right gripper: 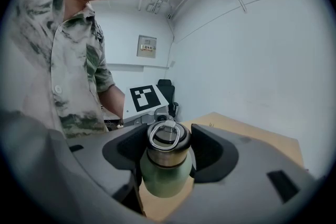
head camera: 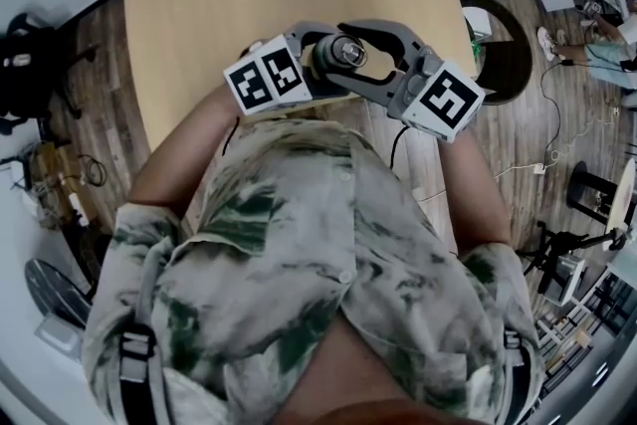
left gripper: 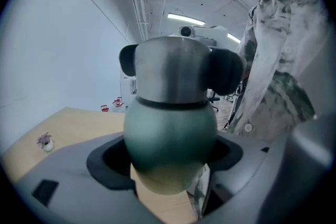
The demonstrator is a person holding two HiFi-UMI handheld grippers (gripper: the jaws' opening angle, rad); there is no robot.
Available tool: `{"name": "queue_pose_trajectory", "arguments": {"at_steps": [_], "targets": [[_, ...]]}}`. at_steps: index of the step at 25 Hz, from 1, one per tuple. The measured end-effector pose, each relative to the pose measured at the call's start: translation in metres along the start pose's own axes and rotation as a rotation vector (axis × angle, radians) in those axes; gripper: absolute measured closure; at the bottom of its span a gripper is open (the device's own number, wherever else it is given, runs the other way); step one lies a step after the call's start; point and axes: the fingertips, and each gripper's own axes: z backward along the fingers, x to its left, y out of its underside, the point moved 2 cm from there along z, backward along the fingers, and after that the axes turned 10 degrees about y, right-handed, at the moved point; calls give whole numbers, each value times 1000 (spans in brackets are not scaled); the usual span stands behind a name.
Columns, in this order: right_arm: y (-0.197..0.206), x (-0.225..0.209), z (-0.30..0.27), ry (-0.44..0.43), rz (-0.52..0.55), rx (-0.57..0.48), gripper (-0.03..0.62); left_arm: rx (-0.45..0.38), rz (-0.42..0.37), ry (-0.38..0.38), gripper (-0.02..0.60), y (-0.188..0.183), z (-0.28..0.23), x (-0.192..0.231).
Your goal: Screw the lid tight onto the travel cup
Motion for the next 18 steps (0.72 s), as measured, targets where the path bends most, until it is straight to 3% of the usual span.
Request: {"name": "queue_pose_trajectory", "arguments": {"at_steps": [18], "targets": [[17,-9,9,220,-127,-38,315,-24,22,-59,196,20,28,24]]}}
